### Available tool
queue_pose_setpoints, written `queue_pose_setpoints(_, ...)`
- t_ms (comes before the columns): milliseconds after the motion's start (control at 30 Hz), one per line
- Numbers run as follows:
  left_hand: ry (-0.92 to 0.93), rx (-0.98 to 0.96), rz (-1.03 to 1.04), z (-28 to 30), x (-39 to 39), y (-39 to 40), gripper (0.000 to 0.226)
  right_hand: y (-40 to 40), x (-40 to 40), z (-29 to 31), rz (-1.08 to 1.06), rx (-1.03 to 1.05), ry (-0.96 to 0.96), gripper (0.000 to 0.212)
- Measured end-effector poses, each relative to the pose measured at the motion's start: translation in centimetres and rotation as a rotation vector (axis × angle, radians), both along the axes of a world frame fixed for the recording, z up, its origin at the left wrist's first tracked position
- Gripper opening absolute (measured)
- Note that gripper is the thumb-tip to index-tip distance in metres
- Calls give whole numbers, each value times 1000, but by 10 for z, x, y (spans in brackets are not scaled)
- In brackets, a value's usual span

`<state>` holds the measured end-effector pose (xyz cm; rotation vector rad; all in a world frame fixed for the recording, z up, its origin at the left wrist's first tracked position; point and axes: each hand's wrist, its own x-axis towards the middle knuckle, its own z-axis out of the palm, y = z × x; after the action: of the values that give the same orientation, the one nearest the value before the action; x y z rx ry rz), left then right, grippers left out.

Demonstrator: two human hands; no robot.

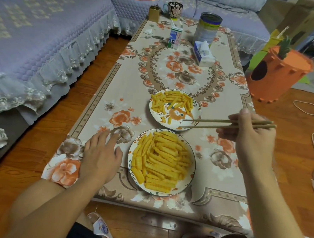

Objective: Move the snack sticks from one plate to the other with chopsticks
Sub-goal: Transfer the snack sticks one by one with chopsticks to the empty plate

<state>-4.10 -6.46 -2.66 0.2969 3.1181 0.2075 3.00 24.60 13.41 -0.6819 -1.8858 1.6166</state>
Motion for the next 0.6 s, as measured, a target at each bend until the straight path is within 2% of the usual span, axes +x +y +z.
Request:
queue_pose_setpoints(300,-24,-6,12,0,-2,1,64,-16,-94,-38,-119,86,33,36)
queue_pose_setpoints(500,-31,-2,19,-1,-3,1,62,-23,-130,-46,-134,261,11,57)
queue_pose_setpoints(600,-28,-1,17,-1,-4,1,61,-26,-134,-55,-130,337,-47,56)
